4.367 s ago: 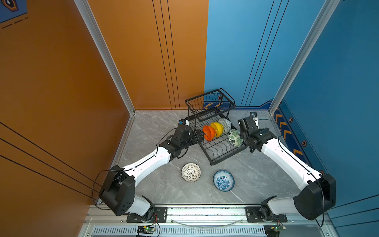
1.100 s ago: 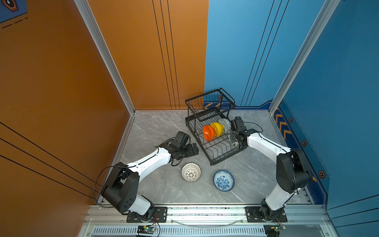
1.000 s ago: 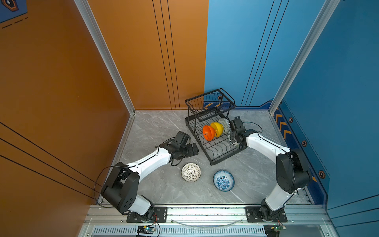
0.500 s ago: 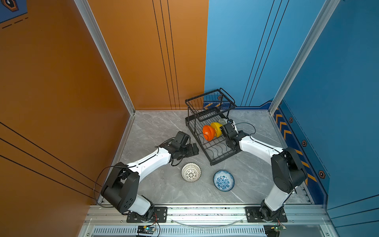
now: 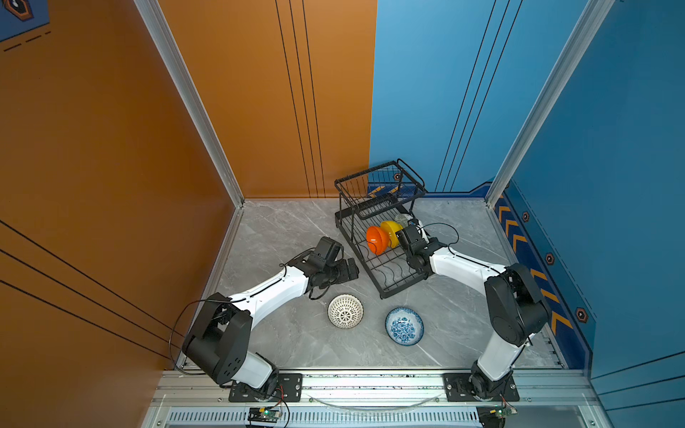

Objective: Load bowls into a dish rack
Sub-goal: Place the bowl in the dish rack, then pick up the bowl from the bottom-center of the table.

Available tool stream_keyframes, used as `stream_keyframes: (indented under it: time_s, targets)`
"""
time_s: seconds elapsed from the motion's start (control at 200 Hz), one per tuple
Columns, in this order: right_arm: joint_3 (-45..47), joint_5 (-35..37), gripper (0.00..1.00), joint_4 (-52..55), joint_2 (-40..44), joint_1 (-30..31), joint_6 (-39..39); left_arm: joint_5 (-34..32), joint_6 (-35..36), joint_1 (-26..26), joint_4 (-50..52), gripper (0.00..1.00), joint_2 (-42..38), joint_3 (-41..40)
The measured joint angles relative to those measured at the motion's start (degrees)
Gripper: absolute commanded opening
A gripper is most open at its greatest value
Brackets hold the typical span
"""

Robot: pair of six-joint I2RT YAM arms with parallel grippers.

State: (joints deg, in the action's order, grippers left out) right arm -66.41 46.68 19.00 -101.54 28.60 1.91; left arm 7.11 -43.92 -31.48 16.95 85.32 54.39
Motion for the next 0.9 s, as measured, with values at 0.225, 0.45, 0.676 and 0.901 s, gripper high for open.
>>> stream_keyframes:
  time_s: [0.225, 0.45, 0.676, 0.901]
  targets:
    - [-0.26, -1.75, 0.41, -0.17, -0.59, -0.83, 0.09, 0.13, 0.0, 0.17, 0.0, 0.98, 0.0, 0.0]
    - [-0.26, -3.98, 0.61, -0.11, -0.26, -0.87, 0.87, 0.9, 0.0, 0.98, 0.02, 0.98, -0.02, -0.17]
    - [-0.22, -5.57, 0.95, 0.04, 5.31, -0.92, 2.29, 0.87, 0.59, 1.86, 1.81, 0.98, -1.95, -1.33]
    - [-0.28, -7.96, 1.0, 2.01, 12.44, -0.98, 4.02, 0.87, 1.97, 1.84, 8.09, 0.96, -8.41, -2.29]
